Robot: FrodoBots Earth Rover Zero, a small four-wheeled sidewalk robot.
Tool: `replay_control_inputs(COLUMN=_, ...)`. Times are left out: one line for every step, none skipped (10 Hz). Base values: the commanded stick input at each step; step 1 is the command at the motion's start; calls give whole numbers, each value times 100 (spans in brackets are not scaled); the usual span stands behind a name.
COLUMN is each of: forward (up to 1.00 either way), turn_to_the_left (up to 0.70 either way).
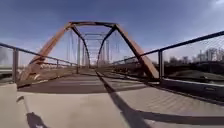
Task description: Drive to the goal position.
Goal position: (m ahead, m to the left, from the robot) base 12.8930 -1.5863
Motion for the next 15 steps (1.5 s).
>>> replay_control_inputs(forward=85, turn_to_the_left=34)
replay_control_inputs(forward=85, turn_to_the_left=34)
replay_control_inputs(forward=85, turn_to_the_left=34)
replay_control_inputs(forward=85, turn_to_the_left=27)
replay_control_inputs(forward=85, turn_to_the_left=11)
replay_control_inputs(forward=85, turn_to_the_left=0)
replay_control_inputs(forward=85, turn_to_the_left=0)
replay_control_inputs(forward=85, turn_to_the_left=0)
replay_control_inputs(forward=85, turn_to_the_left=0)
replay_control_inputs(forward=85, turn_to_the_left=0)
replay_control_inputs(forward=85, turn_to_the_left=0)
replay_control_inputs(forward=85, turn_to_the_left=0)
replay_control_inputs(forward=85, turn_to_the_left=0)
replay_control_inputs(forward=85, turn_to_the_left=0)
replay_control_inputs(forward=85, turn_to_the_left=0)
